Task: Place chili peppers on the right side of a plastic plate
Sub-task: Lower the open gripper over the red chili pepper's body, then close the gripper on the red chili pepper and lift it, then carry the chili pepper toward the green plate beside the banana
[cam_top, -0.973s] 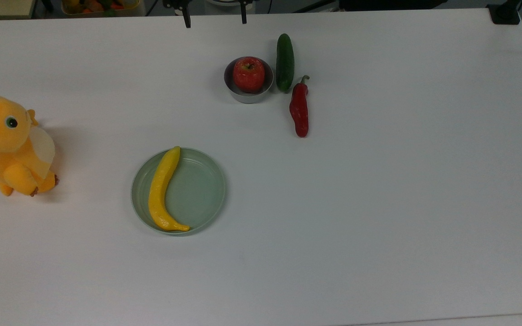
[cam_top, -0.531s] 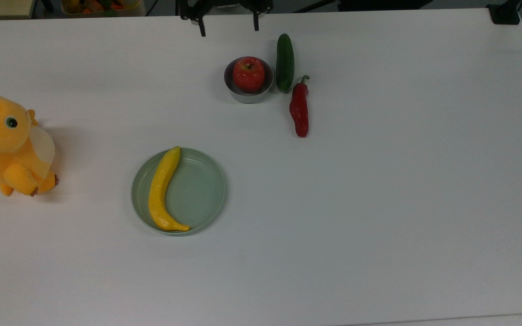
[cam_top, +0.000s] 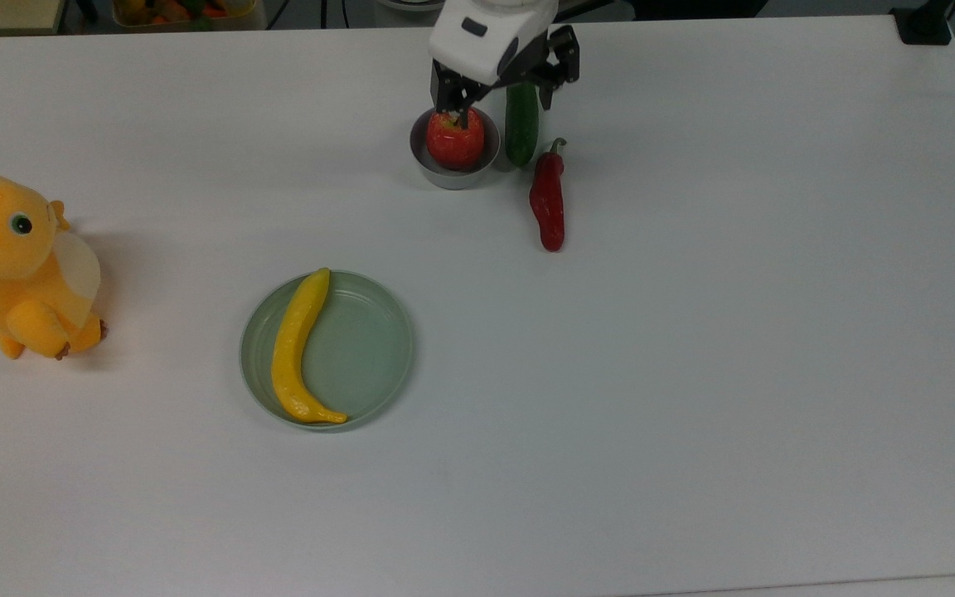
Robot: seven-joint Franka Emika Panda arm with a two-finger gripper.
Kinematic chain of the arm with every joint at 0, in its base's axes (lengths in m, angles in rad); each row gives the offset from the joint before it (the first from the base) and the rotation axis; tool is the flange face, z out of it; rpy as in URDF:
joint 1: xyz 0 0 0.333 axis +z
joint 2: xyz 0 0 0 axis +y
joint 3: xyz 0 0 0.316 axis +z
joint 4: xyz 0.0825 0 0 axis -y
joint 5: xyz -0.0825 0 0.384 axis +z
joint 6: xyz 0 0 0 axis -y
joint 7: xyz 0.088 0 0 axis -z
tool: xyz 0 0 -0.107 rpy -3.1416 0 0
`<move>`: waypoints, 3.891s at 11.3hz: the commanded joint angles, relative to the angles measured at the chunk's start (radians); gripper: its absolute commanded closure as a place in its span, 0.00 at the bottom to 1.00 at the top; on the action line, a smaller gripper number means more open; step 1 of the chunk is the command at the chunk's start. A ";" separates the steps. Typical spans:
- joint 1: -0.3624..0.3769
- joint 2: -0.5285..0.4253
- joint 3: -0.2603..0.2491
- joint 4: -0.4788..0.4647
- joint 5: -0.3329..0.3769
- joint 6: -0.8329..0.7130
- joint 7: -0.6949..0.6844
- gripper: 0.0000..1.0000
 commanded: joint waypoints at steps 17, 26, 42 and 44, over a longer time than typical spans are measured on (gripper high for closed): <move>0.042 0.257 0.066 -0.086 0.009 0.401 0.290 0.00; 0.042 0.260 0.080 -0.086 -0.057 0.397 0.302 0.91; -0.101 0.124 0.040 0.132 -0.044 0.243 0.203 0.98; -0.130 0.119 0.015 0.154 -0.044 0.247 0.108 0.98</move>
